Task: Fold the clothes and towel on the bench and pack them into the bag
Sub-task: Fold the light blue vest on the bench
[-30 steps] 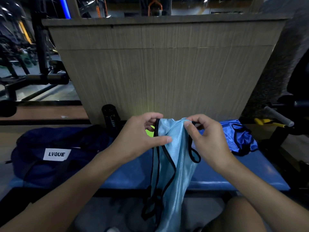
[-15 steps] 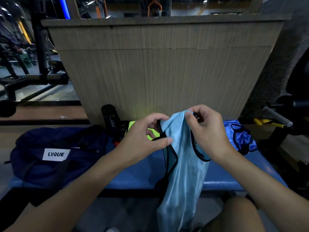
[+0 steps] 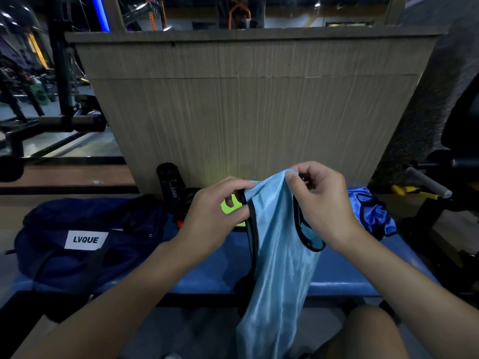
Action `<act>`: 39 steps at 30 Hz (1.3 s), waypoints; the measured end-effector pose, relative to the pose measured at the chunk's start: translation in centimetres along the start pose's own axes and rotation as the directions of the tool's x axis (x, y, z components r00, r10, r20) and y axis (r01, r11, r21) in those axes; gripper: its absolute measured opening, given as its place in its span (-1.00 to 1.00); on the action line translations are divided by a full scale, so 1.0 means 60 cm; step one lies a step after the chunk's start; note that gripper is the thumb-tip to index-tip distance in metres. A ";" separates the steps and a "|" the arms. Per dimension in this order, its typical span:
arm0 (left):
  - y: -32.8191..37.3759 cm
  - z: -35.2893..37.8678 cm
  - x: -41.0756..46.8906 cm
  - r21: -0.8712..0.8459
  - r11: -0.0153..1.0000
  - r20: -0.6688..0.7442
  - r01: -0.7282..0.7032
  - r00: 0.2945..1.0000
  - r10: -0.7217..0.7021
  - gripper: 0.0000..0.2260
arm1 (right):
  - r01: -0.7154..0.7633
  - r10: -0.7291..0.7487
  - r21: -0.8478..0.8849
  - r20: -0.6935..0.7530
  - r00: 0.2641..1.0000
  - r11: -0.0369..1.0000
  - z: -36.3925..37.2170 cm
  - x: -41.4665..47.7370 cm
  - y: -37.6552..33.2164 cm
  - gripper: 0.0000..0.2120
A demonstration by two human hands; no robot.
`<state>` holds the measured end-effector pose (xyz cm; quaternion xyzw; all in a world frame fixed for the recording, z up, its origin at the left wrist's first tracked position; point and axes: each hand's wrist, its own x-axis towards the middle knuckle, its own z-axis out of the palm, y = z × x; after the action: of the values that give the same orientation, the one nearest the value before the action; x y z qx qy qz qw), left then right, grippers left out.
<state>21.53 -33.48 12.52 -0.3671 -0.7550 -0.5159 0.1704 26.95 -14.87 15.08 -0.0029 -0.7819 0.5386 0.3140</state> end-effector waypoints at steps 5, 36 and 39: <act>0.008 -0.014 0.009 -0.172 0.983 -0.071 0.064 0.995 -0.077 -0.79 | 0.013 -0.013 -0.016 -0.002 1.000 1.000 -0.011 0.004 0.005 -0.86; 0.025 -0.028 0.028 -0.044 0.965 0.027 0.257 0.966 -0.256 -0.87 | 0.299 -0.229 -0.295 0.249 0.941 0.907 -0.023 0.005 -0.014 -0.89; 0.029 -0.031 0.031 -0.018 0.974 0.071 0.227 0.972 -0.225 -0.83 | 0.300 -0.222 -0.282 0.277 0.935 0.911 -0.027 0.004 -0.011 -0.92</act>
<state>21.31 -34.11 15.60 -0.2984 -0.7905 -0.5289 0.0796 27.78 -13.70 16.11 0.1163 -0.8839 0.3541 0.2826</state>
